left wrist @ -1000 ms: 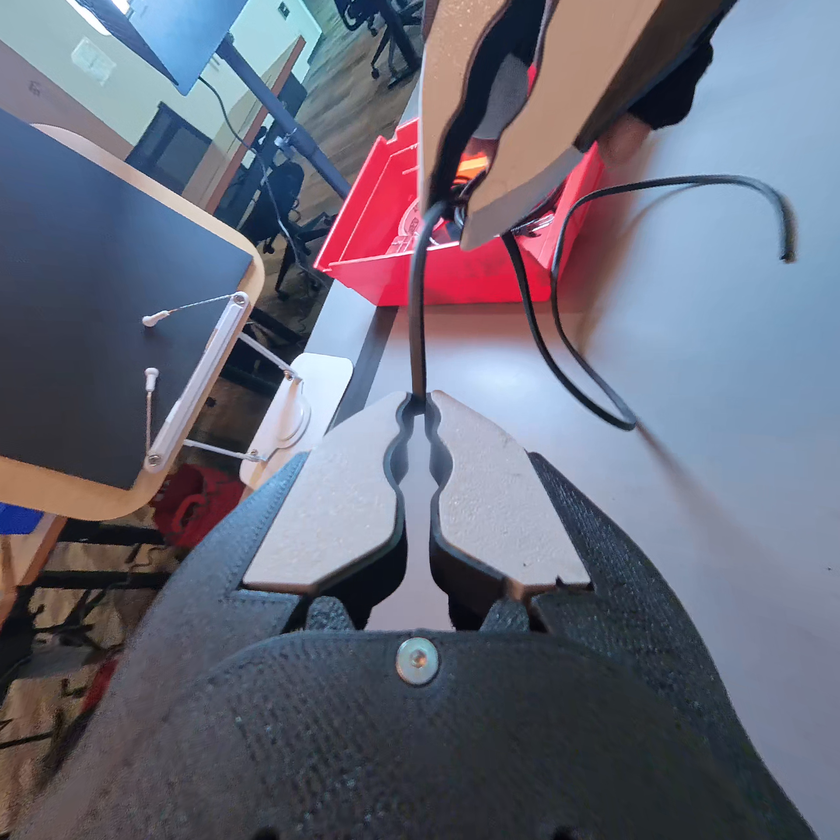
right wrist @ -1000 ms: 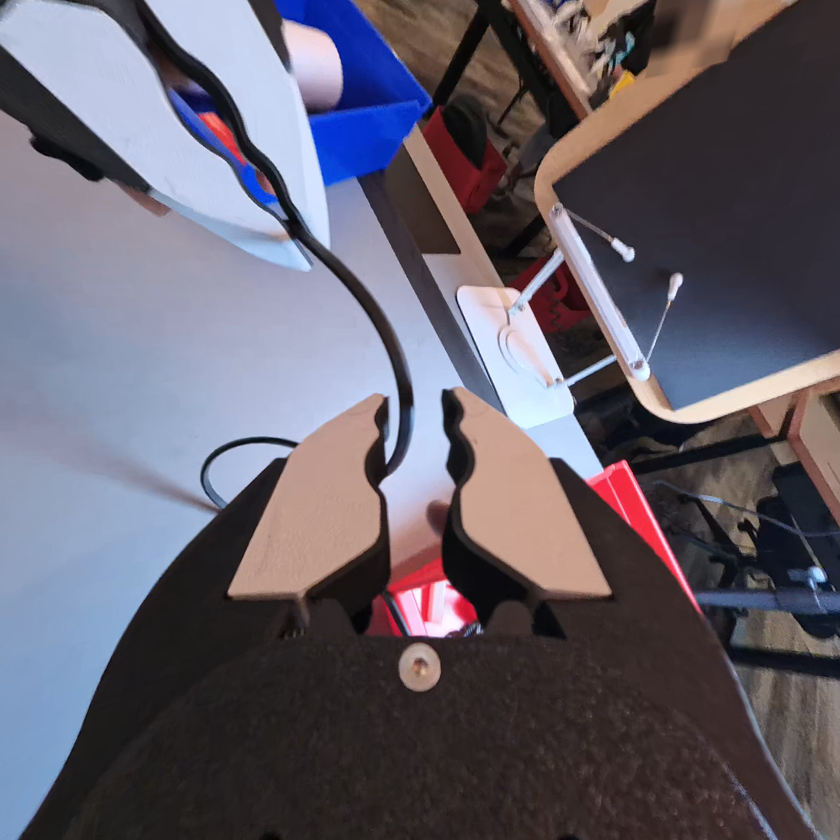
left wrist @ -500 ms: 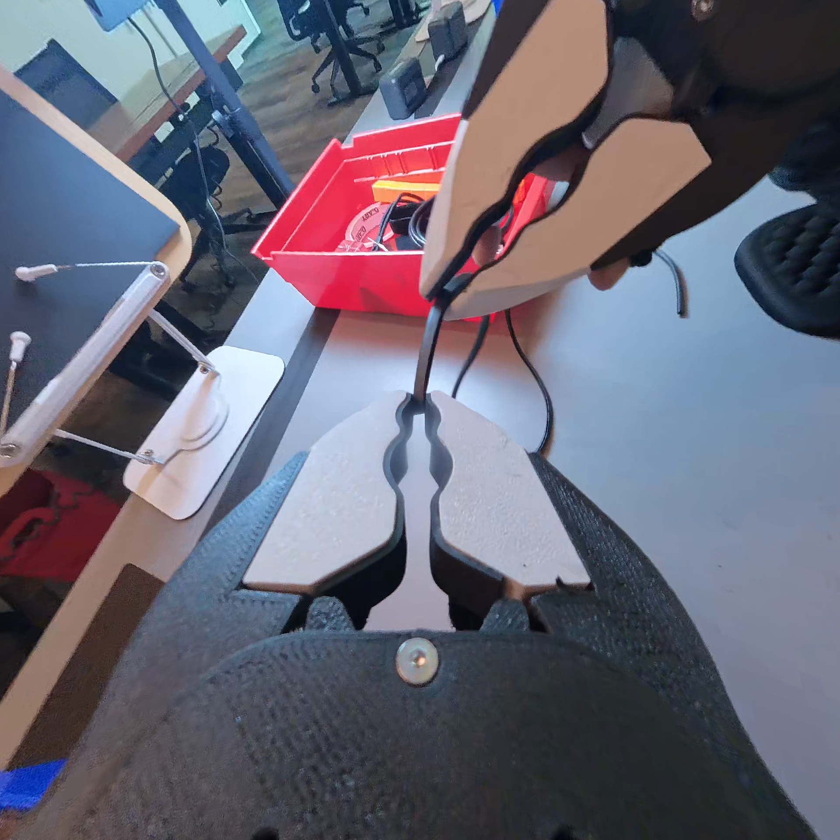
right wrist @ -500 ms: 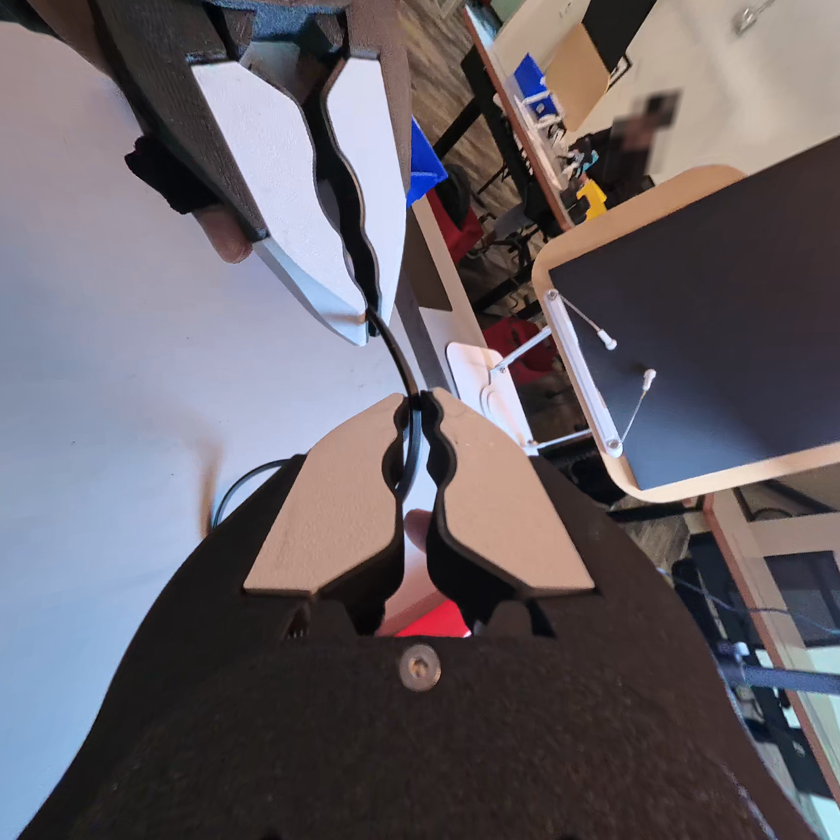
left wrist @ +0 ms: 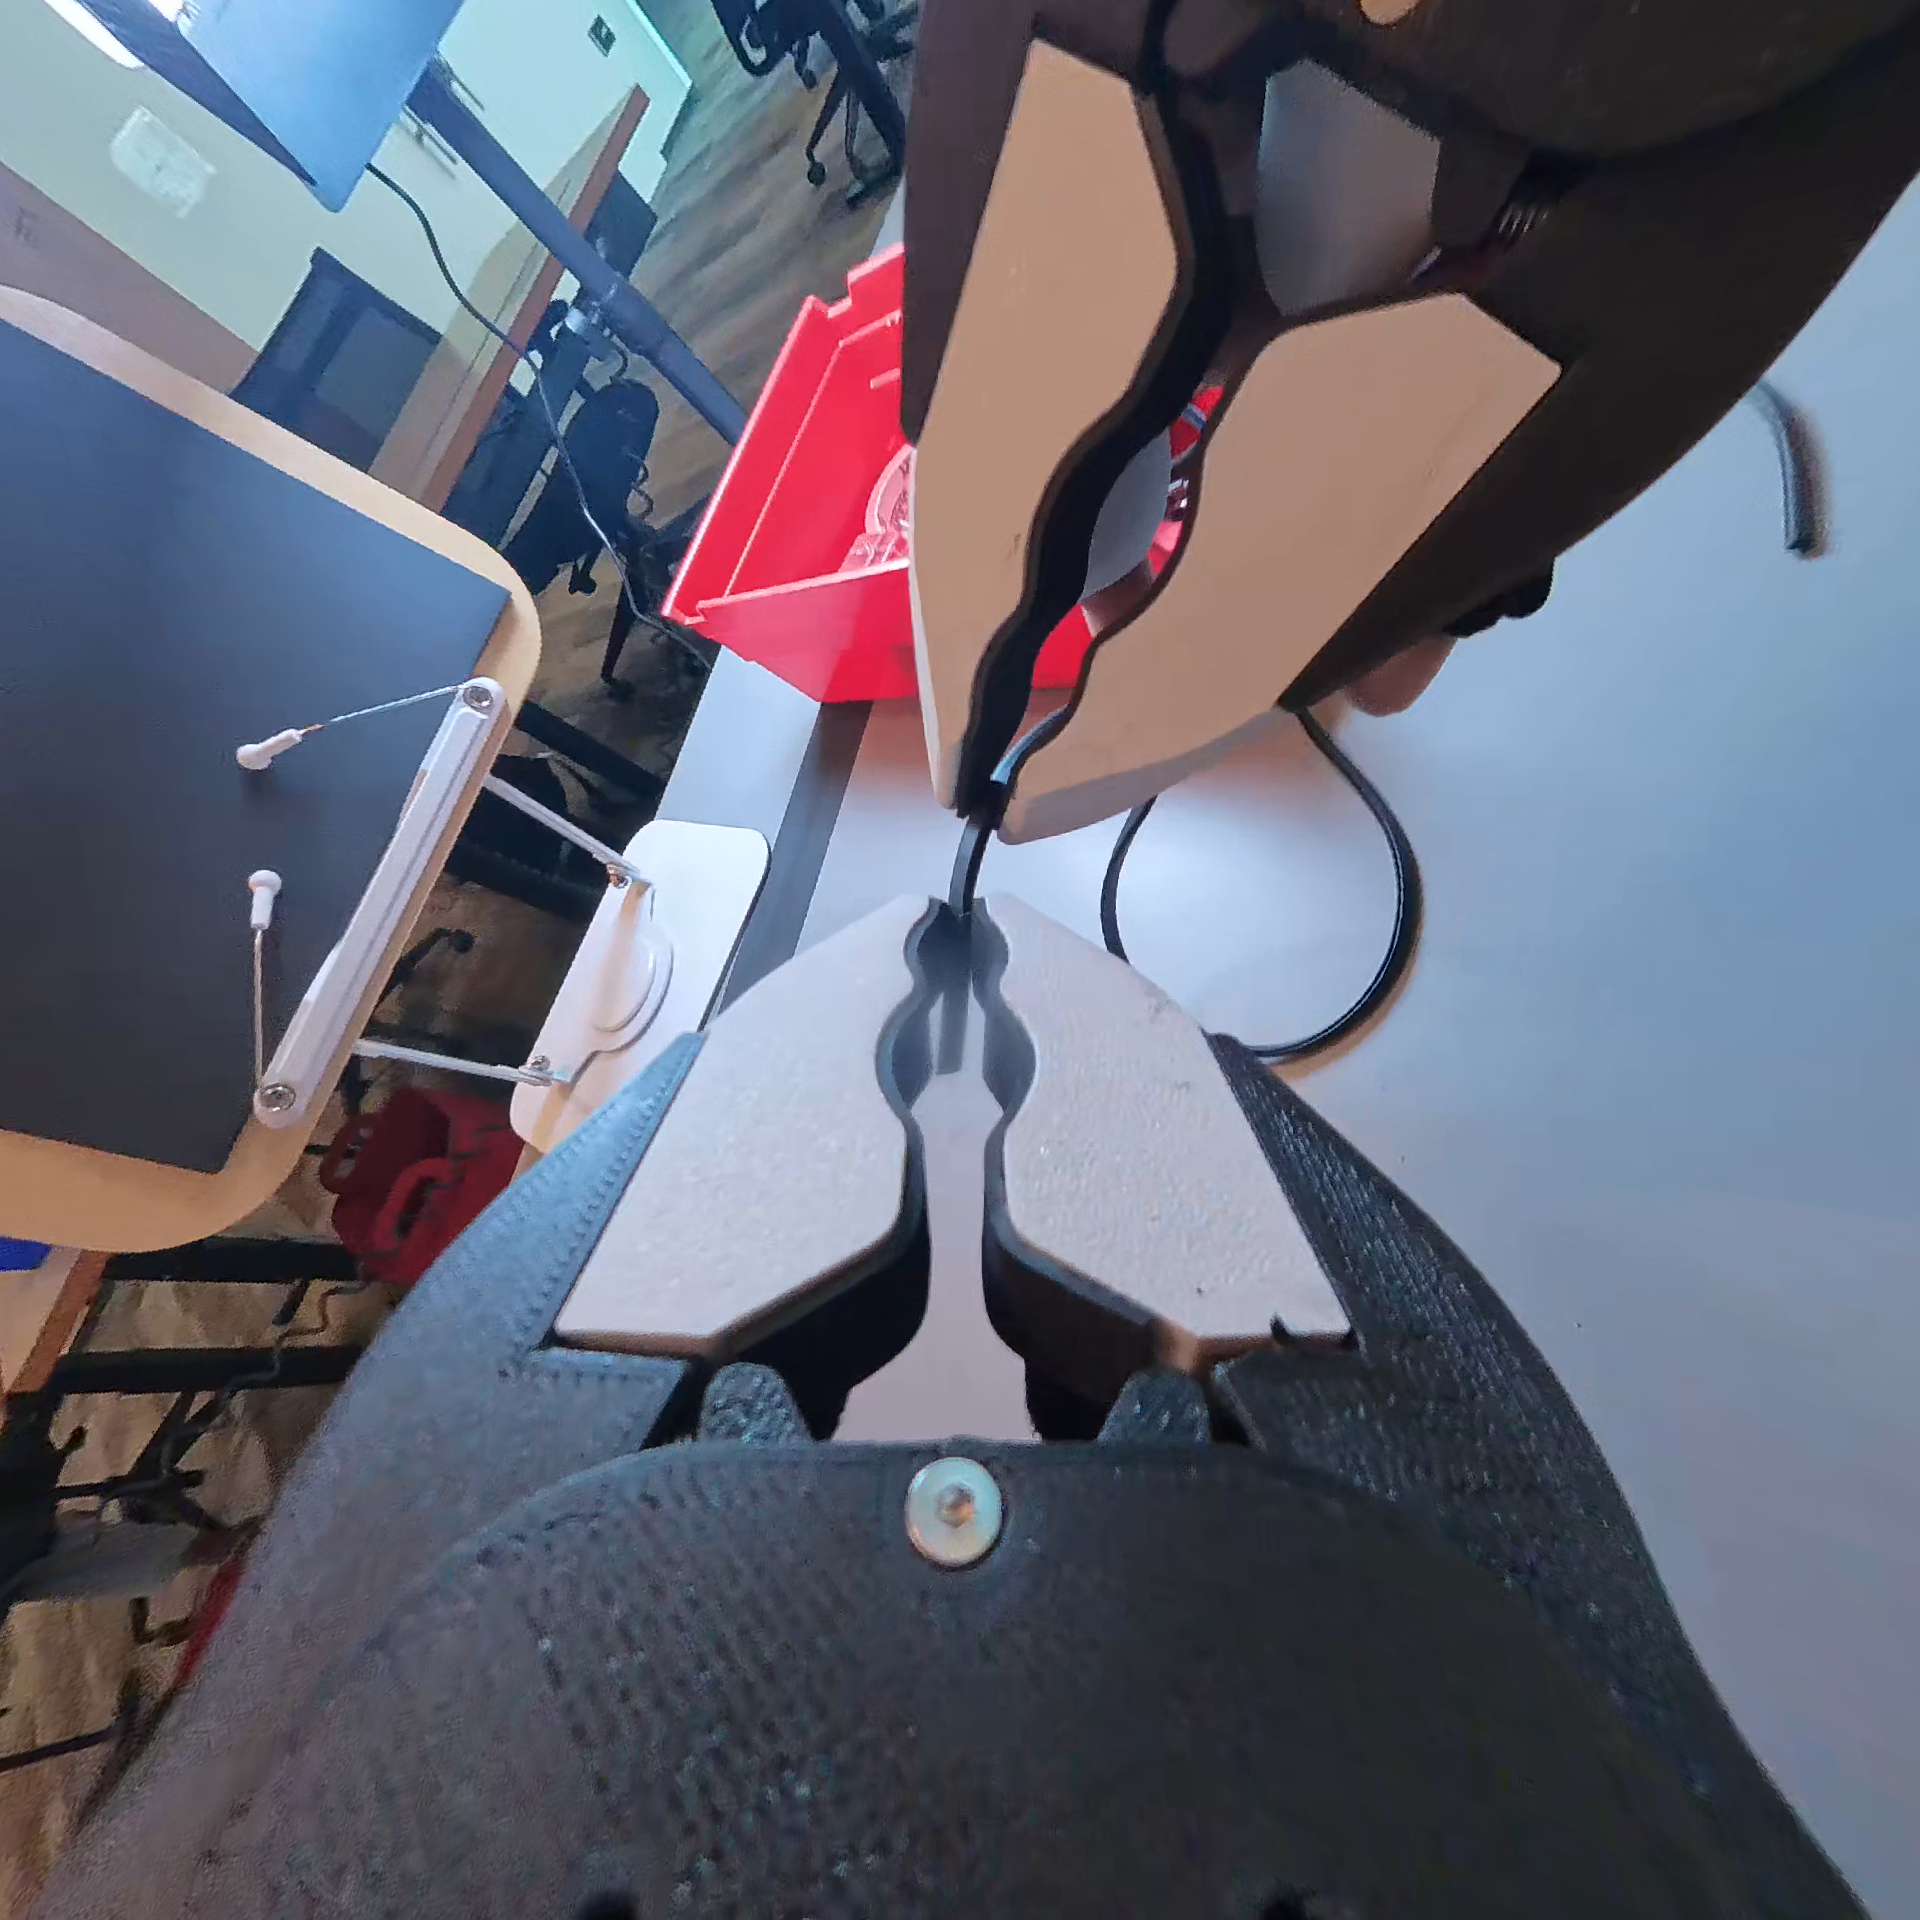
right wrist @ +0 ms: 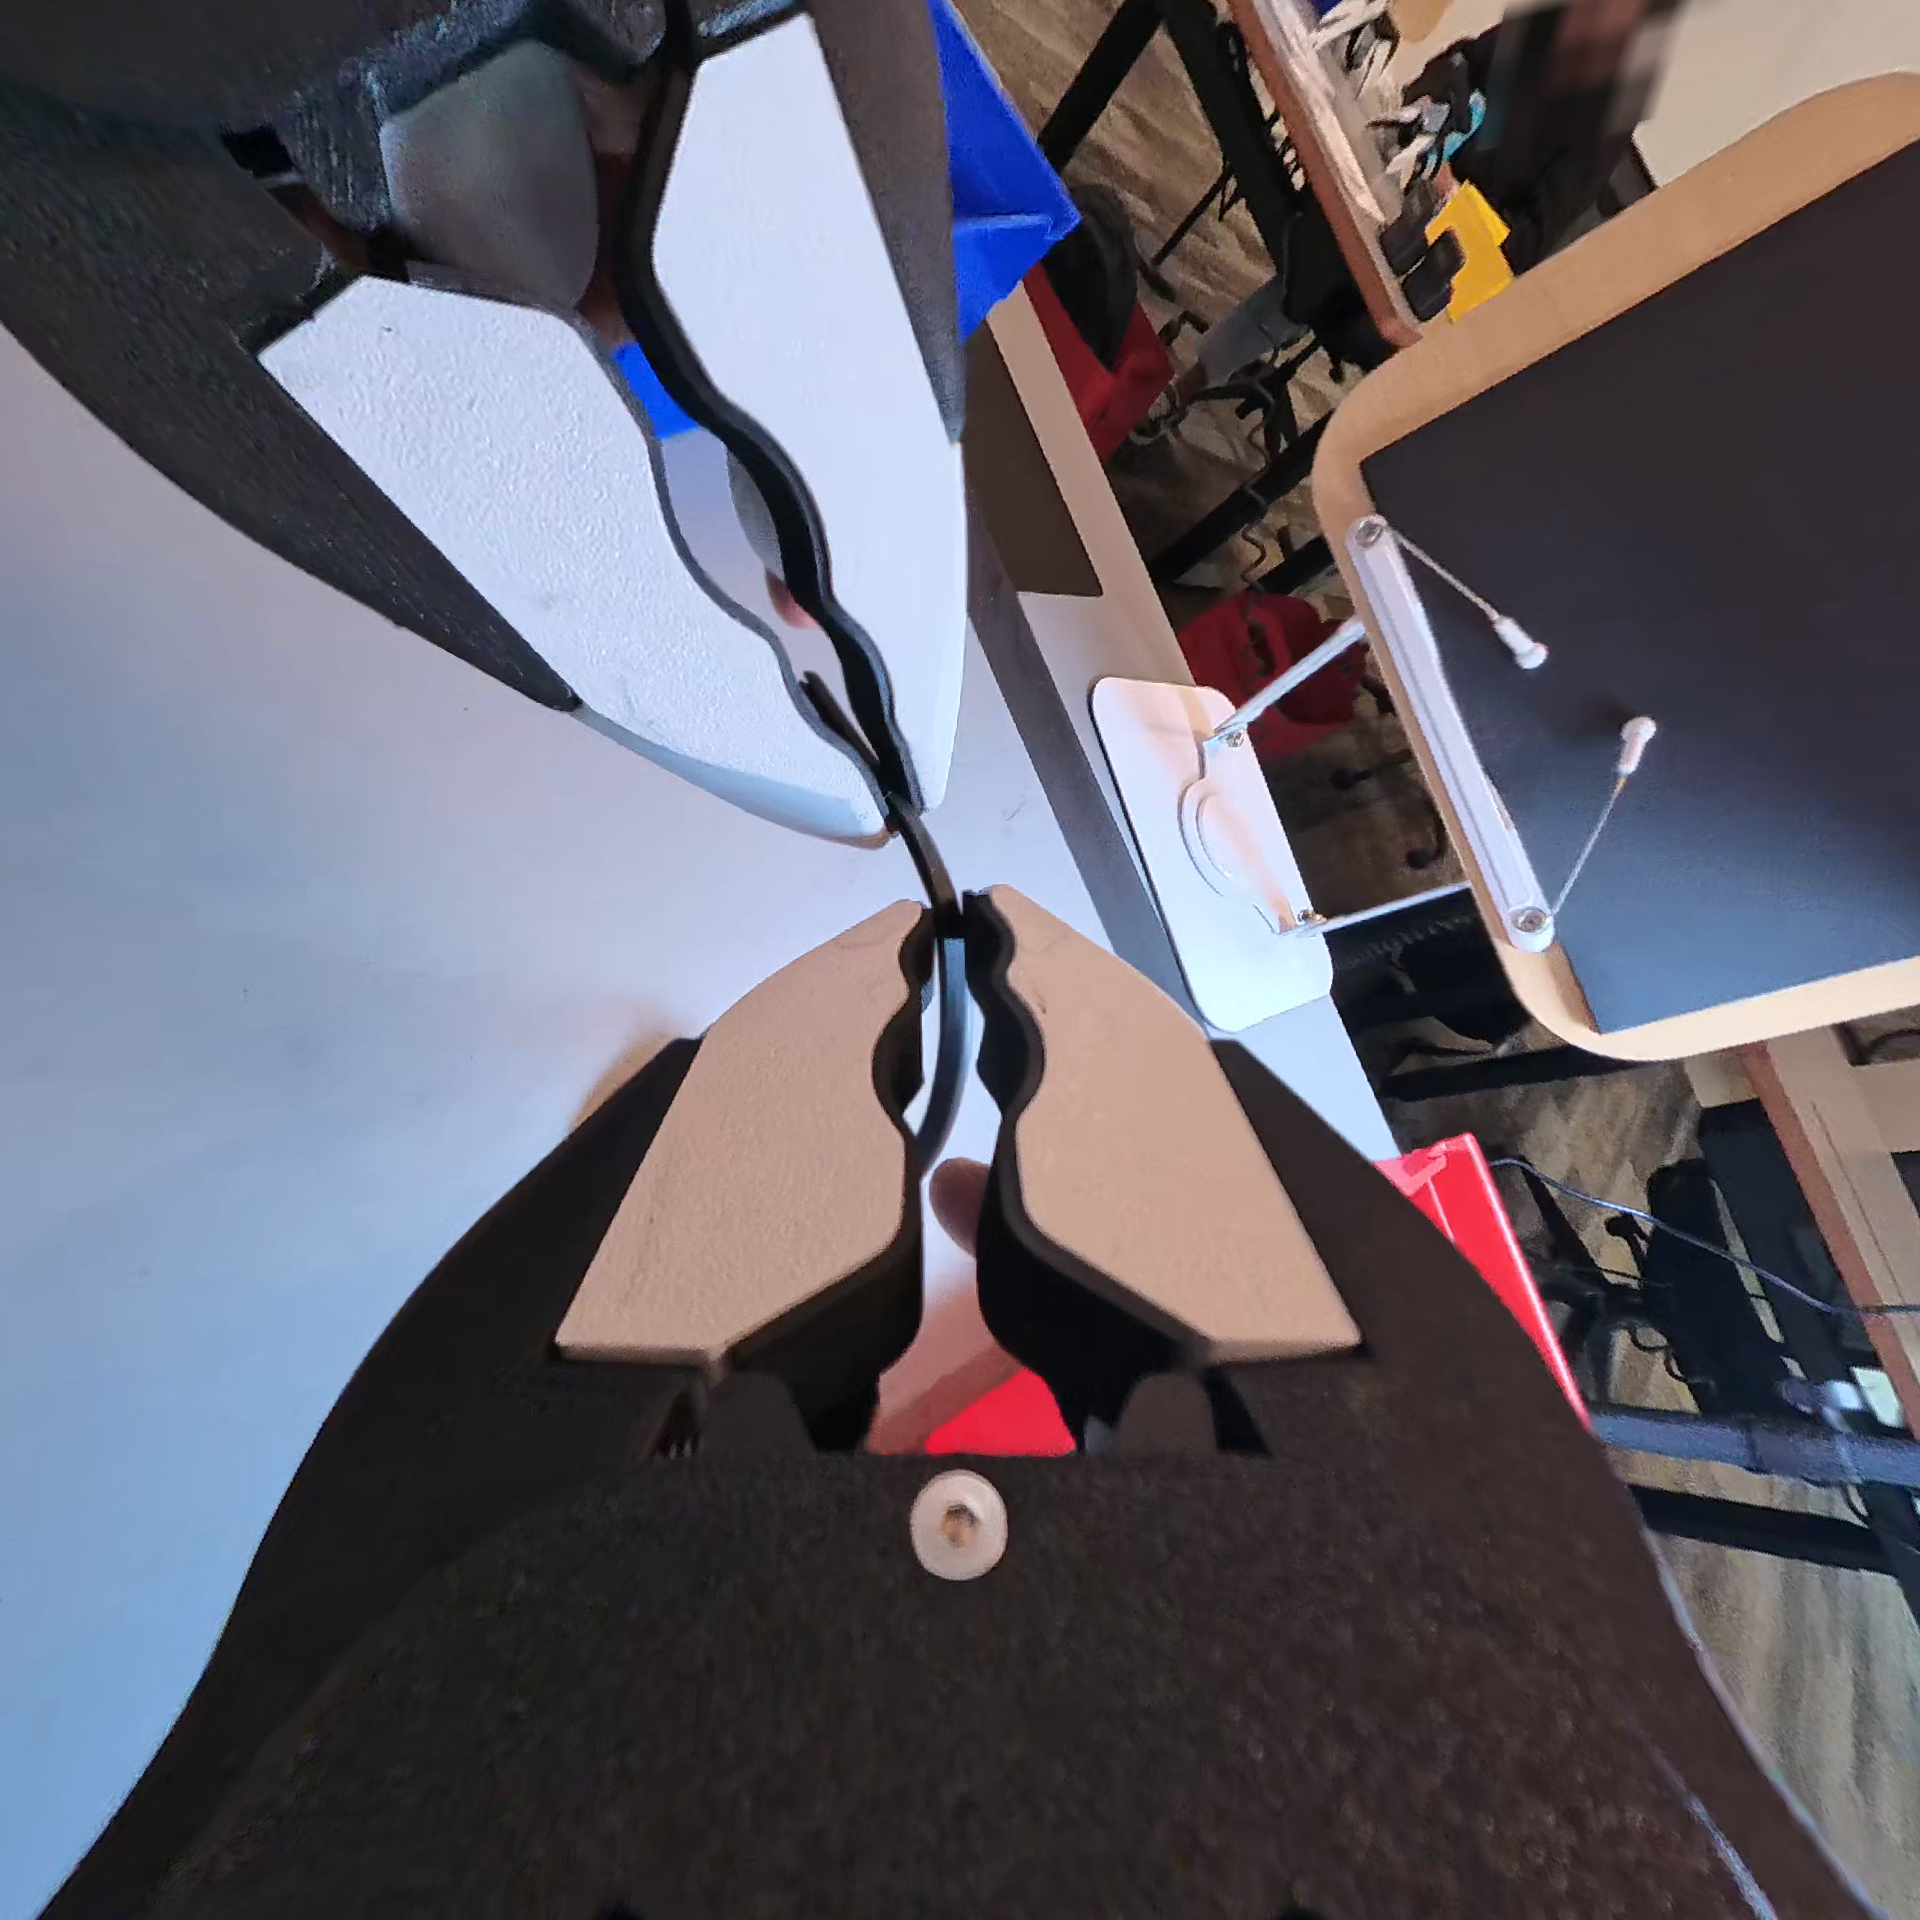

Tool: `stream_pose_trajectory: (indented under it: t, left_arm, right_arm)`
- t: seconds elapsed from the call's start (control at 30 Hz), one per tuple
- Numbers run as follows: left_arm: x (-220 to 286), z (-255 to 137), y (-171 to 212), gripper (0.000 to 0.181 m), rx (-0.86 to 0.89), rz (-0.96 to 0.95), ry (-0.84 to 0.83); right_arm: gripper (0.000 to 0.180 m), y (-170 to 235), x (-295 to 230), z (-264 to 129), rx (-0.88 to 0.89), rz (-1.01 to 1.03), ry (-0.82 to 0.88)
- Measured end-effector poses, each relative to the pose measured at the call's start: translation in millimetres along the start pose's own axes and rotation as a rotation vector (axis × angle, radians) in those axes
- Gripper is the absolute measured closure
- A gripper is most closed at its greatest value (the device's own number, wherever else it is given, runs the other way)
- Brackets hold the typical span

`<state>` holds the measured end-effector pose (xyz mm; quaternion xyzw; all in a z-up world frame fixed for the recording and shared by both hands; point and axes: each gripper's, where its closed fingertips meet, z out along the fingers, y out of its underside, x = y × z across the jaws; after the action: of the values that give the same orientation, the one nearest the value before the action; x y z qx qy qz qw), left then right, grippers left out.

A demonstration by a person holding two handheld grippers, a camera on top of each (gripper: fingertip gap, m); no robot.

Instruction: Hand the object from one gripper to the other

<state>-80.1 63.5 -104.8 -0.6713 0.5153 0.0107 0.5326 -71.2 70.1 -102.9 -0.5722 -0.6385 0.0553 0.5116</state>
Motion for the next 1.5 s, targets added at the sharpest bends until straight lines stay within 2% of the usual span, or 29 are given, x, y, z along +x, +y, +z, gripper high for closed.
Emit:
stream_pose_trajectory:
  t: [0.2, 0.27, 0.33, 0.4, 0.53, 0.77, 0.97, 1.2, 1.37, 1.43, 1.5]
  left_arm:
    - [-12, -12, -4, 0.176, 0.071, -0.08, 0.012]
    - [-15, -14, -5, 0.176, 0.086, -0.103, 0.016]
    - [-17, -15, -2, 0.176, 0.077, -0.111, 0.013]
    - [-18, -12, 5, 0.176, 0.047, -0.123, 0.018]
    - [-14, -5, 6, 0.165, 0.02, -0.064, -0.02]
    - [-16, -1, 10, 0.167, -0.059, 0.061, -0.108]
    - [-14, -6, 9, 0.166, -0.084, 0.142, -0.116]
    - [5, -2, 18, 0.164, -0.167, 0.223, -0.028]
    - [17, 9, 29, 0.164, -0.196, 0.212, 0.04]
    - [17, 12, 32, 0.175, -0.206, 0.219, 0.033]
    - [16, 14, 33, 0.175, -0.211, 0.199, 0.034]
  right_arm:
    - [0.16, -2, 7, -4, 0.047, 0.026, 0.002]
    - [0.162, 1, 8, -2, 0.039, 0.031, 0.003]
    - [0.173, 1, 11, 0, 0.042, 0.025, 0.025]
    - [0.174, 2, 9, 2, 0.032, 0.034, 0.022]
    - [0.174, 5, 3, 6, 0.0, 0.031, 0.008]
    - [0.174, 8, -4, 9, -0.026, 0.051, -0.028]
    - [0.174, 17, -6, 13, -0.075, 0.061, -0.042]
    - [0.174, 28, -18, 21, -0.141, 0.064, -0.087]
    - [0.174, 26, -30, 24, -0.132, 0.089, -0.154]
    - [0.174, 26, -32, 25, -0.133, 0.096, -0.166]
    - [0.174, 27, -30, 25, -0.128, 0.096, -0.16]
